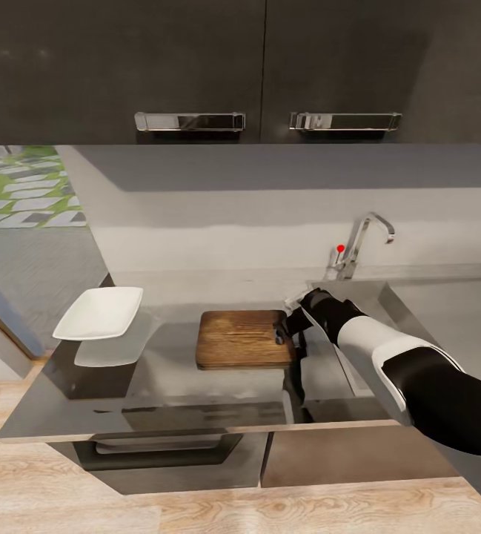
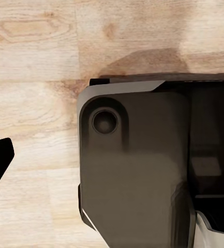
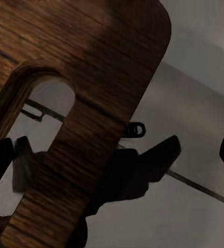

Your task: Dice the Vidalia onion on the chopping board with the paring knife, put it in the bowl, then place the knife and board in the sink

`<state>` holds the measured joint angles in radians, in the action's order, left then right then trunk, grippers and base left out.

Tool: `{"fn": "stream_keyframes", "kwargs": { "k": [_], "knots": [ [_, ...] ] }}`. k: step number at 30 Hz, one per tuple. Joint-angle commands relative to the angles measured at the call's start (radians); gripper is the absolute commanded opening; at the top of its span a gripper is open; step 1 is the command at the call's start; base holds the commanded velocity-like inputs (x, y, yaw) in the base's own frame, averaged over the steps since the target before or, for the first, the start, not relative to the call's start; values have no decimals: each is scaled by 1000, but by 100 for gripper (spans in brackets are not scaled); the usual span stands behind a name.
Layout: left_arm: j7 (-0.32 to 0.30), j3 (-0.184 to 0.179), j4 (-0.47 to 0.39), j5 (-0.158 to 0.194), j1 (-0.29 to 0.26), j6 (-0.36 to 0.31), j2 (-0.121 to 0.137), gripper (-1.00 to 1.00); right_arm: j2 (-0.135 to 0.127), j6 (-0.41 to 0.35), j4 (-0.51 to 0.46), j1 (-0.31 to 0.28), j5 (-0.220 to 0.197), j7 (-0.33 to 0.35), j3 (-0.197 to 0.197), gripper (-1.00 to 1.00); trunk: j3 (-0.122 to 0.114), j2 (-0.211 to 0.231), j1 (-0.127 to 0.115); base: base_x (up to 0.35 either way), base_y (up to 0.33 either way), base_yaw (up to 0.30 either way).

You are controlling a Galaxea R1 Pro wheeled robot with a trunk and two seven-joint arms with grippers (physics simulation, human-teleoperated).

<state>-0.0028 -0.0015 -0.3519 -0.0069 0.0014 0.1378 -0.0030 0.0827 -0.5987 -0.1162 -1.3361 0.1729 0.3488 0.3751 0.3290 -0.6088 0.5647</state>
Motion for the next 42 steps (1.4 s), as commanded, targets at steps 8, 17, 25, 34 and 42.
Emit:
{"fn": "stream_keyframes", "kwargs": {
  "k": [8, 17, 25, 34, 42],
  "knots": [
    [0, 0, -1, -1, 0, 2, 0, 100, -13, -101, -190, 0, 16, 94, -4, 100, 1, -1, 0, 0, 0, 0],
    [0, 0, -1, -1, 0, 2, 0, 100, -18, -201, -316, 0, 16, 96, -2, 100, 1, -1, 0, -92, 0, 0],
    [0, 0, -1, -1, 0, 2, 0, 100, -19, -203, -319, 0, 16, 96, -2, 100, 1, -1, 0, -315, 0, 0],
    [0, 0, -1, -1, 0, 2, 0, 100, -21, -202, -309, 0, 16, 96, -1, 100, 1, -1, 0, -329, 0, 0],
    [0, 0, -1, -1, 0, 3, 0, 100, -22, -197, -306, 0, 16, 95, -1, 100, 1, -1, 0, -330, 0, 0]
  ]
}}
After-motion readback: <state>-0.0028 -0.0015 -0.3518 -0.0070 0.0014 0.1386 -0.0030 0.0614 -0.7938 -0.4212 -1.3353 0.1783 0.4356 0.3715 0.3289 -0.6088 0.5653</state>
